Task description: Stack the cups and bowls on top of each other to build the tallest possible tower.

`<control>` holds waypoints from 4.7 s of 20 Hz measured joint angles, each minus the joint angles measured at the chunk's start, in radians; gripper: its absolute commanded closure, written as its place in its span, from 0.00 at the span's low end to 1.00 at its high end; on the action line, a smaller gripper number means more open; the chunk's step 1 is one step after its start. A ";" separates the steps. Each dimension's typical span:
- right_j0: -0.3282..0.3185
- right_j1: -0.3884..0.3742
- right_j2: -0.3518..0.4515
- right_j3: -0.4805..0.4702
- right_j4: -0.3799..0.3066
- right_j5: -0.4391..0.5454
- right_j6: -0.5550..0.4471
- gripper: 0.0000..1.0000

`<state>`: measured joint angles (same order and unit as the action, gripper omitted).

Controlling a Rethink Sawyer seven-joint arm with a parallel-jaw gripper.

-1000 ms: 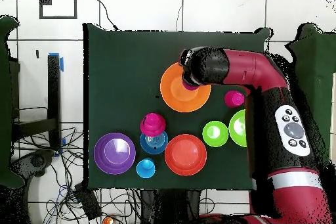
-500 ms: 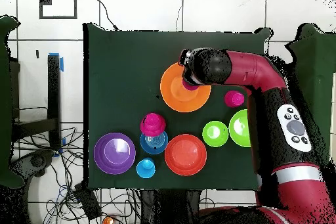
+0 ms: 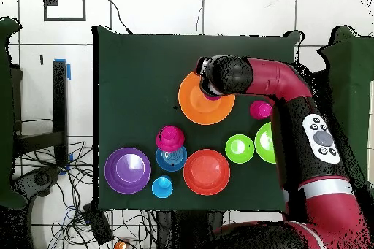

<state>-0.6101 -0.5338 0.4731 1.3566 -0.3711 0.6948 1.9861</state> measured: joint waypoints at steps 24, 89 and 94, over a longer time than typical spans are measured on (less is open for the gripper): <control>0.017 0.058 -0.002 0.000 -0.023 -0.039 0.000 0.00; 0.063 0.017 -0.154 0.021 -0.061 -0.177 0.000 0.00; 0.062 0.037 -0.154 0.021 -0.061 -0.185 0.000 0.00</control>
<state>-0.5481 -0.4965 0.3192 1.3773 -0.4319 0.5096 1.9861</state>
